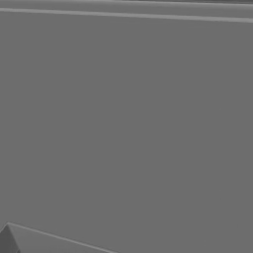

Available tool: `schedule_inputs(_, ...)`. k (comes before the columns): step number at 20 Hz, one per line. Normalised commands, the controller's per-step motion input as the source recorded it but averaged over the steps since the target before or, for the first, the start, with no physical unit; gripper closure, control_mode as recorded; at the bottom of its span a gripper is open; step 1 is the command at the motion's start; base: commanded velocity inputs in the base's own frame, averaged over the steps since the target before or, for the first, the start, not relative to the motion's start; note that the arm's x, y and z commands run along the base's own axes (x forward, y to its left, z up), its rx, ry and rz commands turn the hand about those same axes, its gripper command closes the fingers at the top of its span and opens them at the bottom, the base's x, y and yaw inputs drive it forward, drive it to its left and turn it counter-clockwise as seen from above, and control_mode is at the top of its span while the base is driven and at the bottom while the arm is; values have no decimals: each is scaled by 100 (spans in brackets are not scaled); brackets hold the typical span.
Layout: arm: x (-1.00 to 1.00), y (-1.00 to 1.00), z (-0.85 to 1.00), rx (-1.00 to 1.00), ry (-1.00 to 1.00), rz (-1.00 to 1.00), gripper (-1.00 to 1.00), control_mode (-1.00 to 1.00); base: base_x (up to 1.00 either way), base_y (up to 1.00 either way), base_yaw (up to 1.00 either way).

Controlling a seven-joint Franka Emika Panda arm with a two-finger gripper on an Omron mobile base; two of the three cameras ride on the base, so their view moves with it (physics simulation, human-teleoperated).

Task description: Grab a lemon wedge from the fridge and one ice cube from the ice bowl, and put them in the glass of lemonade.

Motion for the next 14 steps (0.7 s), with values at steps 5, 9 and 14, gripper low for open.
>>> schedule_inputs(5, 28, 9, -11, -2, 22, 0, -100, -100, 0, 0, 0)
schedule_inputs(9, 0, 0, -50, -3, 21, 0, -100, -100, 0, 0, 0)
schedule_inputs(14, 5, 7, -42, 0, 13, 0, -100, -100, 0, 0, 0)
